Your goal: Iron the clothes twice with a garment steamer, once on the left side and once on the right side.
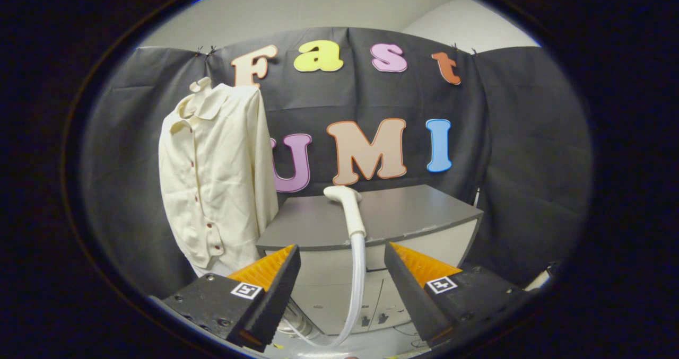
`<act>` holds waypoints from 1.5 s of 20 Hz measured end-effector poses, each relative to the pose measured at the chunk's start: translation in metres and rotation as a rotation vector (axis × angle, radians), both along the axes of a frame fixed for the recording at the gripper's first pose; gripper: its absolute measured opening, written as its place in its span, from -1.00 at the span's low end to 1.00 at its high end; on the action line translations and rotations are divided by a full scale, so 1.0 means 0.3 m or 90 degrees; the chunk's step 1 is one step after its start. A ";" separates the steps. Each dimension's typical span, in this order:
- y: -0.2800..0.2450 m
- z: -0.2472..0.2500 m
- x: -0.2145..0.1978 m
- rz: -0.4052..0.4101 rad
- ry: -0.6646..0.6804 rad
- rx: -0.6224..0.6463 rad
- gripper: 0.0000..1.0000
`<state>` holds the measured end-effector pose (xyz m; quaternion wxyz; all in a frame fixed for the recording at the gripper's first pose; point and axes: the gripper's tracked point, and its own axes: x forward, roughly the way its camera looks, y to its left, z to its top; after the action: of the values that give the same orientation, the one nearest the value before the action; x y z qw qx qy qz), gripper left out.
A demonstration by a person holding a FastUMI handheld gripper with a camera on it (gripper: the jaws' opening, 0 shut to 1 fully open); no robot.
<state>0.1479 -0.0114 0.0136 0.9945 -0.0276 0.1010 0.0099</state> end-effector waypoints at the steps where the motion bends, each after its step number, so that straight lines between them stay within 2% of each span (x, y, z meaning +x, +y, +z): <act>1: -0.002 0.012 0.036 0.000 0.004 -0.003 0.94; 8: -0.019 0.059 0.334 0.015 0.050 -0.034 0.94; 12: -0.016 0.053 0.500 0.032 0.115 -0.011 0.95; 15: -0.028 0.014 0.588 0.039 0.180 -0.027 0.95; 19: -0.090 0.009 0.697 0.017 0.207 -0.031 0.93; 21: -0.097 -0.020 0.724 0.015 0.243 -0.007 0.82; 24: -0.078 -0.055 0.744 0.030 0.277 0.013 0.49; 28: -0.051 -0.072 0.790 0.038 0.286 -0.023 0.15; 30: -0.046 -0.069 0.814 0.024 0.290 -0.049 0.01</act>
<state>0.3921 -0.0251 -0.0071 0.9438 -0.0644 0.3229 0.0304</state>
